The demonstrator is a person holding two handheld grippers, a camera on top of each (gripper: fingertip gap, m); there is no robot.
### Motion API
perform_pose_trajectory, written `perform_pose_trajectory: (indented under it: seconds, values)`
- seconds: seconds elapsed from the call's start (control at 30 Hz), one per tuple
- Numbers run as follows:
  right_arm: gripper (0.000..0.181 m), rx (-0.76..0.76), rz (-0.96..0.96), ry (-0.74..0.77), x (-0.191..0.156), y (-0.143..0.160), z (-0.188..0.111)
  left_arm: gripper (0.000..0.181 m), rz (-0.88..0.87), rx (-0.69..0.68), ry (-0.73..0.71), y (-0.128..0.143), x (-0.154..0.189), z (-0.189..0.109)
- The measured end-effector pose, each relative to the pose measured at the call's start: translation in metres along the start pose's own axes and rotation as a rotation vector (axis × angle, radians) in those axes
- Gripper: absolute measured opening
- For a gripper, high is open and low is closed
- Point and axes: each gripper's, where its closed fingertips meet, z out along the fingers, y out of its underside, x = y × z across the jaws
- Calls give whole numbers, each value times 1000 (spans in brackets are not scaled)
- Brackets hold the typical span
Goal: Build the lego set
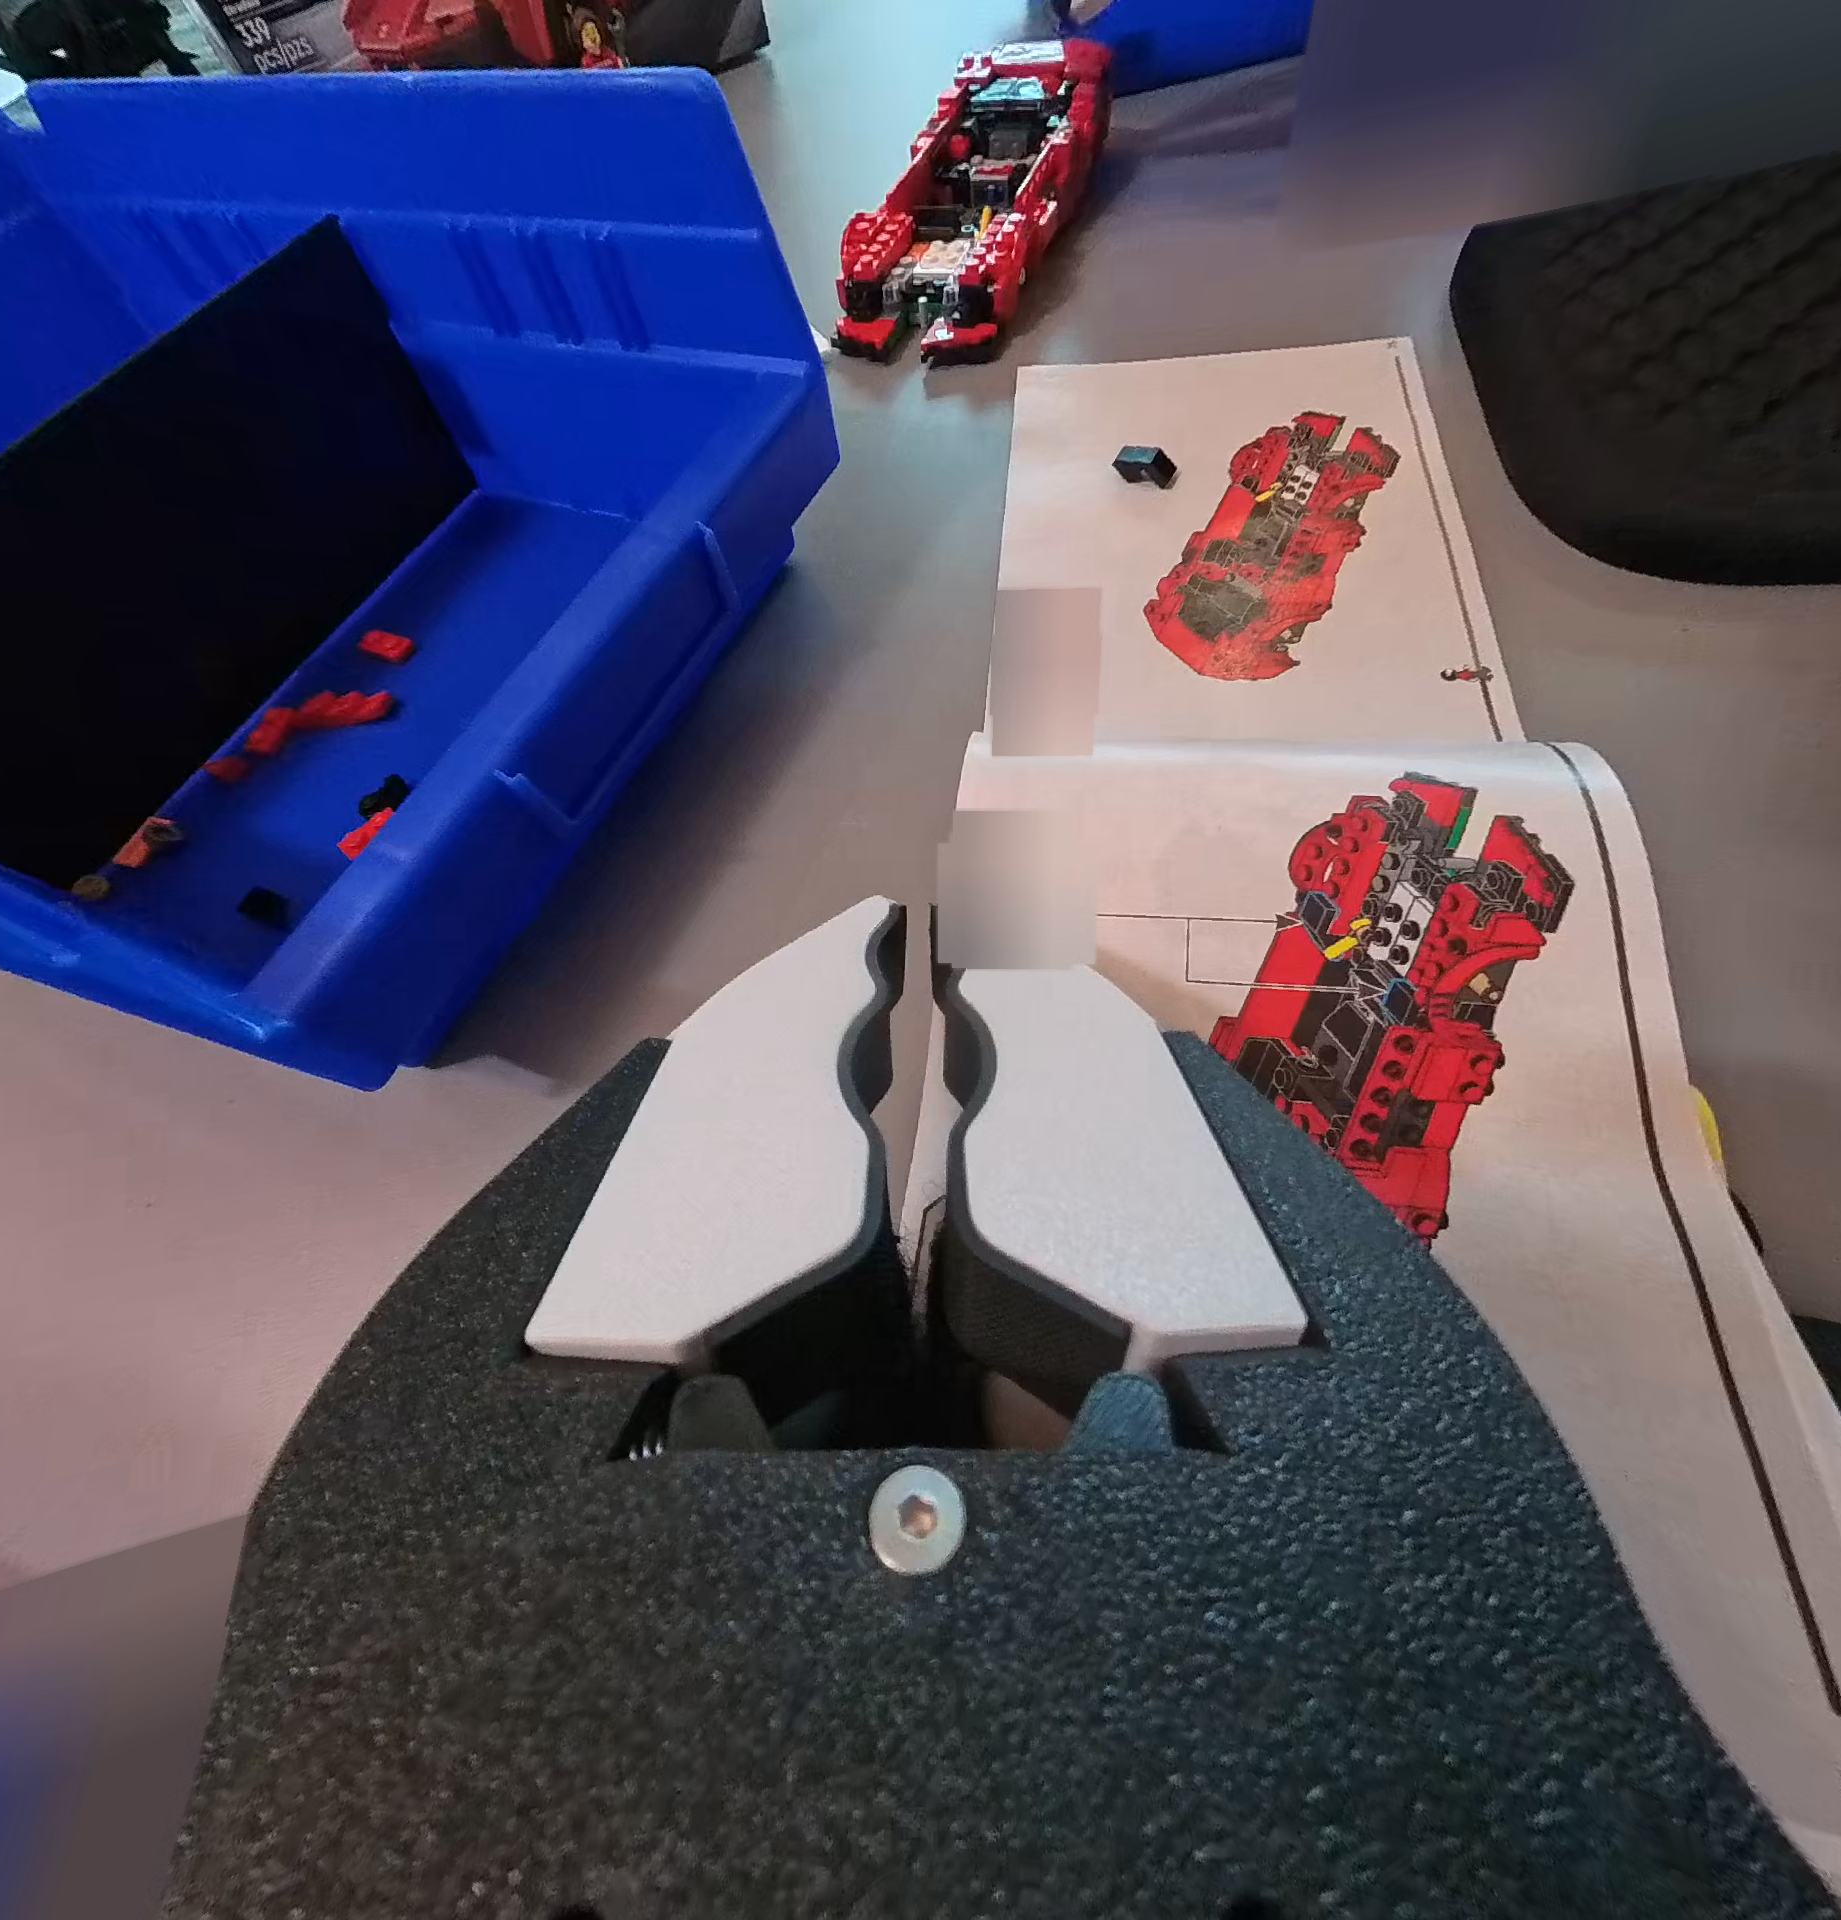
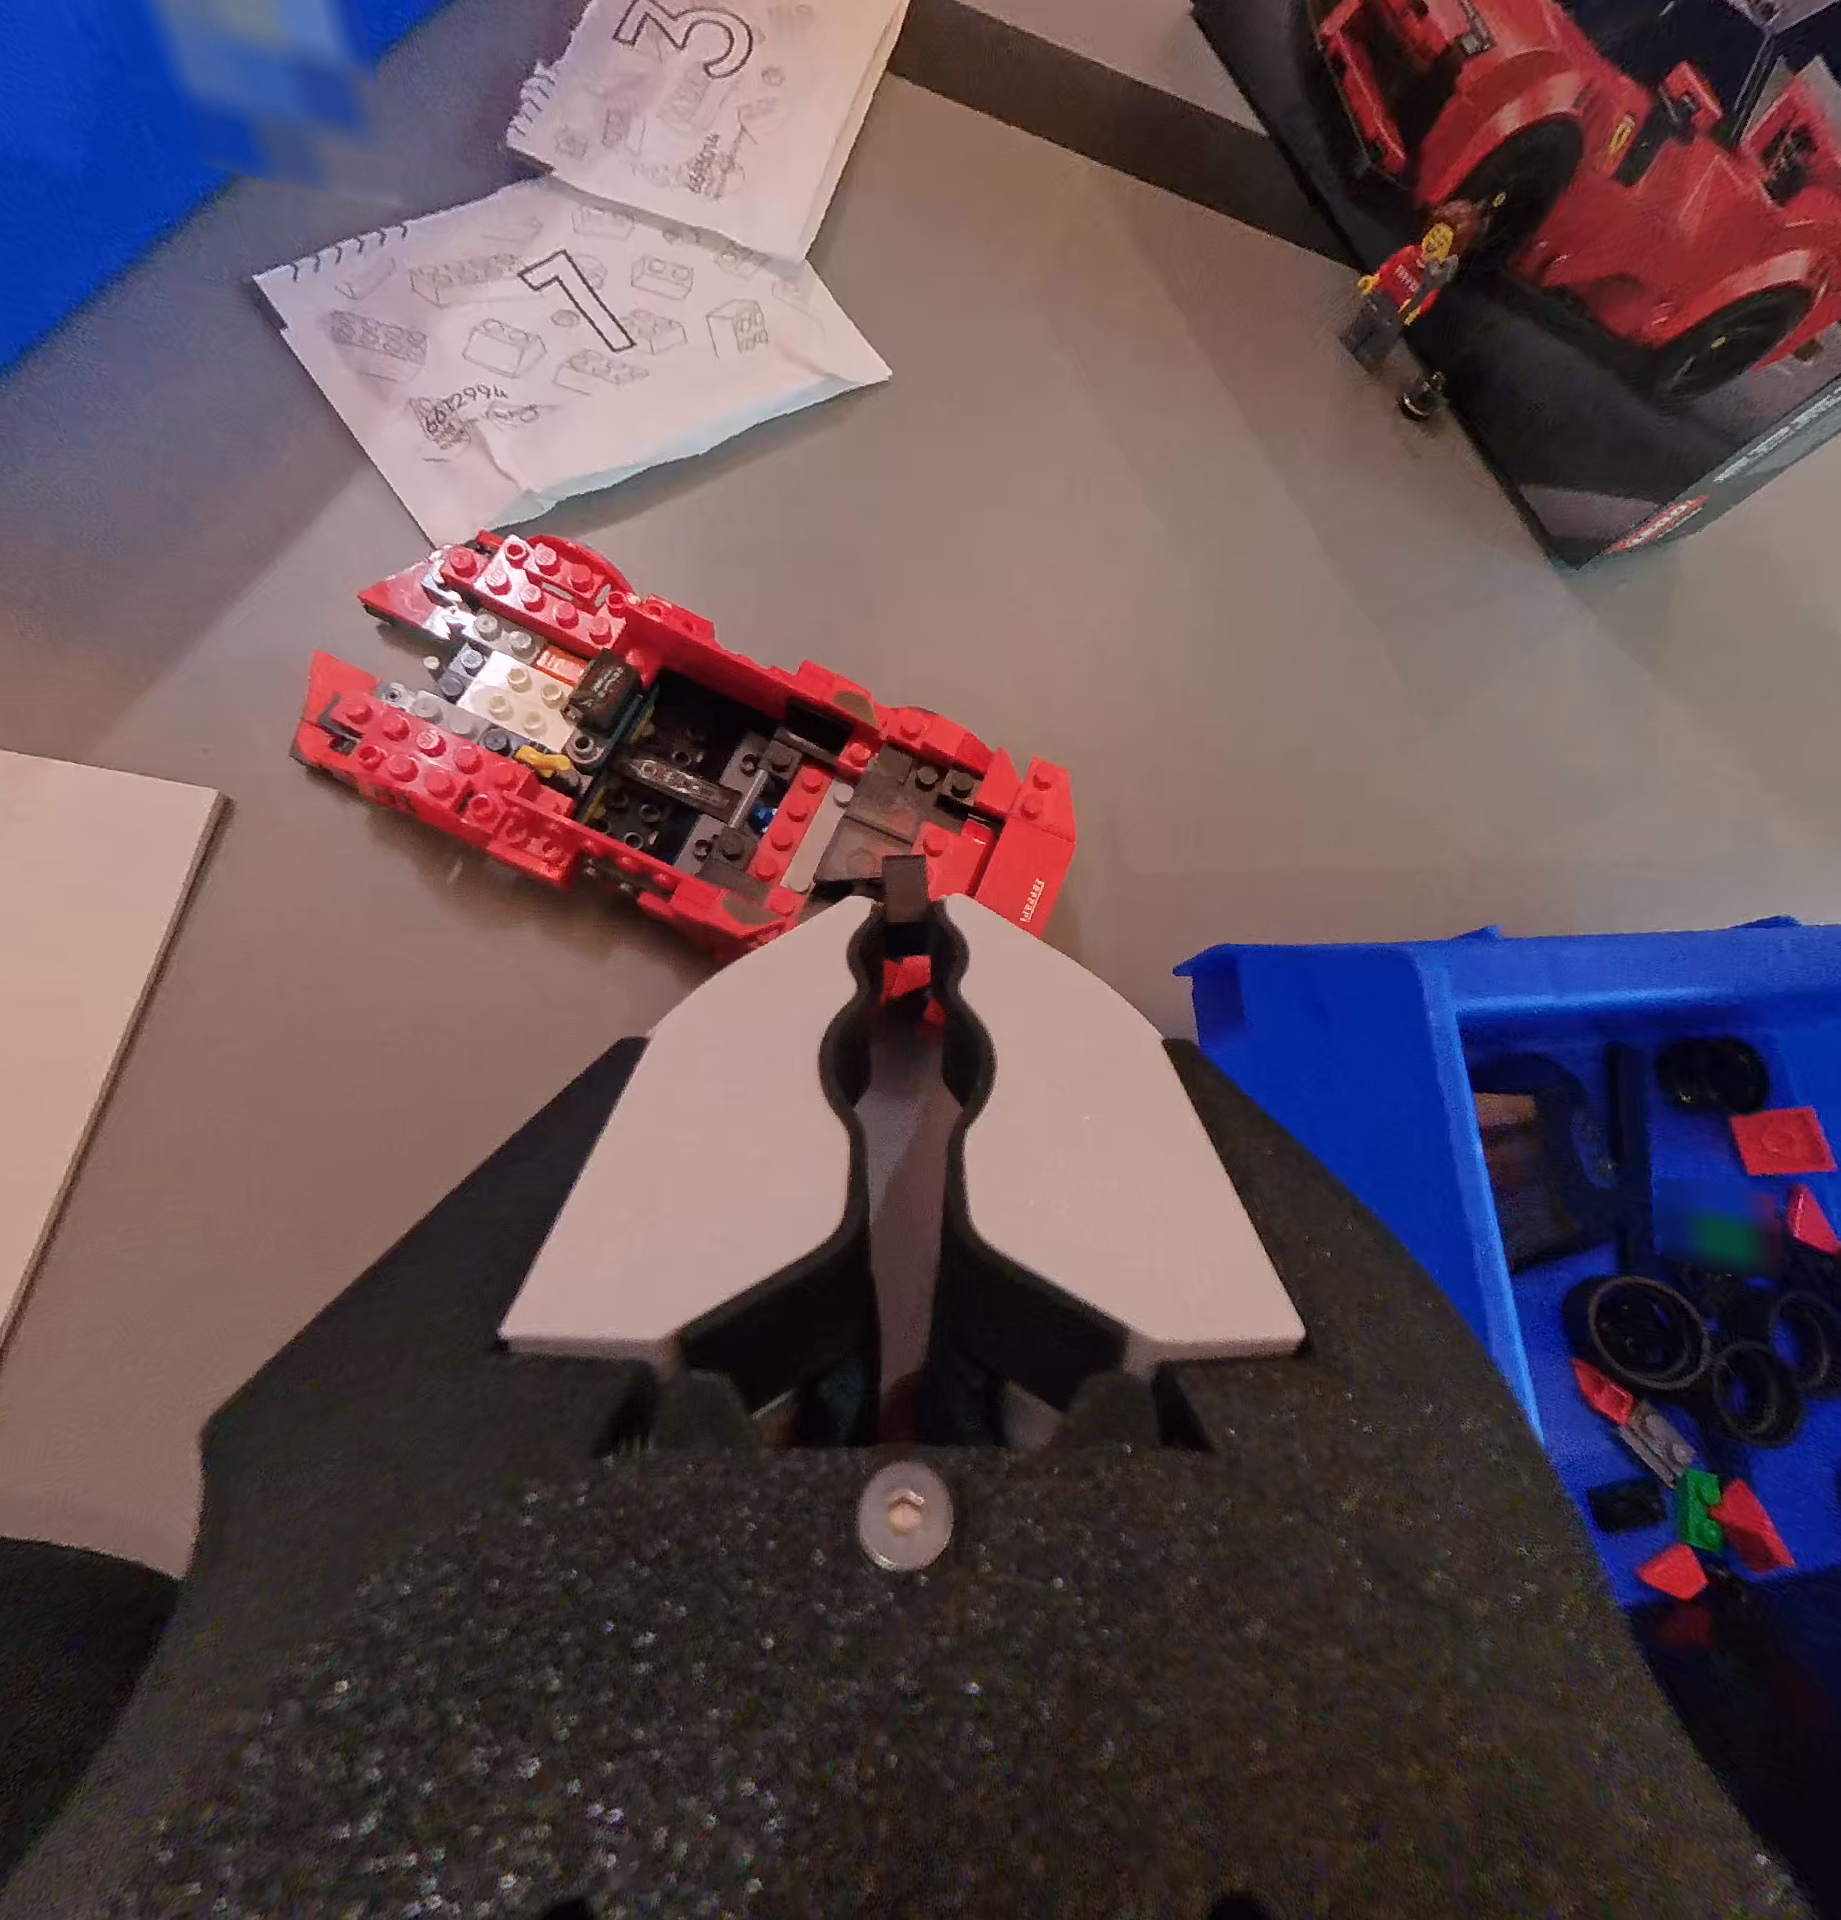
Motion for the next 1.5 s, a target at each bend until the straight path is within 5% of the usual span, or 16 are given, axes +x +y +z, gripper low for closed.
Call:
perform_pose_trajectory:
  seconds: [0.47,1.5]
  values:
    - [8,66,10,-76,-30,-6,13,2,-129,208,-138,-26,-31,-24]
    - [8,79,21,-68,-35,4,9,2,-92,150,-90,-19,-20,-15]
